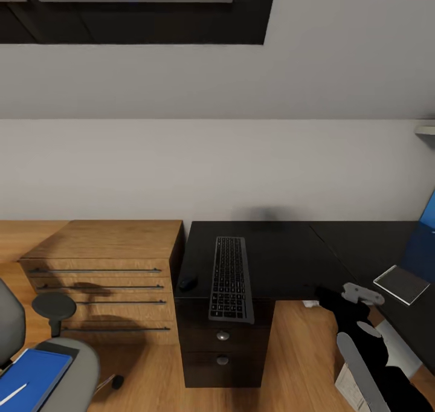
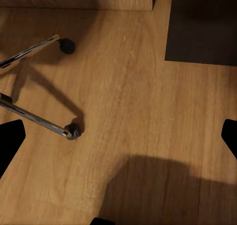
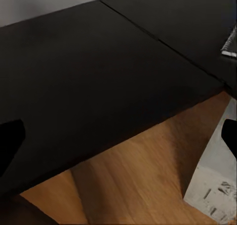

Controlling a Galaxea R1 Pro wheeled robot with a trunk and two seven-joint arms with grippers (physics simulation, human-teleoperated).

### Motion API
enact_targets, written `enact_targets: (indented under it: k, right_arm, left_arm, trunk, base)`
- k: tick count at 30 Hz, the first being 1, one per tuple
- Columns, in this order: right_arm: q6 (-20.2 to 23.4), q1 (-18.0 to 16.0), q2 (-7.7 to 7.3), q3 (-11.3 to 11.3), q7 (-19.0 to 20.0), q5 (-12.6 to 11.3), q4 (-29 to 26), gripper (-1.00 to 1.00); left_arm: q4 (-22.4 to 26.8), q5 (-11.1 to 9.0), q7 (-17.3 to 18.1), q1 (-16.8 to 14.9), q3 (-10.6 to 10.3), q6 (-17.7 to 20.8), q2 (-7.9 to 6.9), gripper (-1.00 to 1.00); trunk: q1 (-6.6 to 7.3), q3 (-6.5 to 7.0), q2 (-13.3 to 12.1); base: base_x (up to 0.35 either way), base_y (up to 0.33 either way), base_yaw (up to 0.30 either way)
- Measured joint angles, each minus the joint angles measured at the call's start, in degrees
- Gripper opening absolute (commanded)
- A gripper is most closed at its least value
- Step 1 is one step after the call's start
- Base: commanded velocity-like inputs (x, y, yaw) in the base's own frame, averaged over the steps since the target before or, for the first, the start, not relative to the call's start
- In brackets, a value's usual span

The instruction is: In the bedroom, organize the workspace by keeping the computer under the desk, ensuring the monitor is on the desk, placing the keyboard on the desk next to the monitor, placing the mouse on the desk next to the keyboard, moving the folder from the swivel chair onto the desk next to the mouse, stacking the notebook on top of the folder with the pen on top of the notebook, and positioning the swivel chair next to the desk.

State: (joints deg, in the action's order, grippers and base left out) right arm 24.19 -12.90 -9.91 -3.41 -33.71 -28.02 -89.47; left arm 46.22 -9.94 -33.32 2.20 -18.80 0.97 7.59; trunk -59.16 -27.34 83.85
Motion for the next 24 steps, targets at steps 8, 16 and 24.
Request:
enact_targets:
  k: [8,16,24]
  right_arm:
    - [-0.50,-0.14,0.08,0.26,-0.24,6.38,0.63,1.00]
    - [-2.98,-0.80,0.76,0.93,0.45,7.09,1.11,1.00]
    - [-3.01,-0.71,3.34,0.04,-0.20,6.73,2.30,1.00]
  left_arm:
    - [-0.49,0.01,0.07,0.00,0.07,-0.18,0.00,1.00]
    - [-0.59,0.25,-0.19,0.05,0.14,-1.45,0.30,1.00]
    - [2.01,0.15,-0.38,0.08,0.97,-3.20,-0.41,1.00]
  trunk:
    - [0.00,0.00,0.00]
    - [0.00,0.00,0.00]
    - [0.00,0.00,0.00]
  base:
    - [0.000,-0.006,0.000]
    - [0.018,-0.091,0.000]
    - [0.000,0.000,0.000]
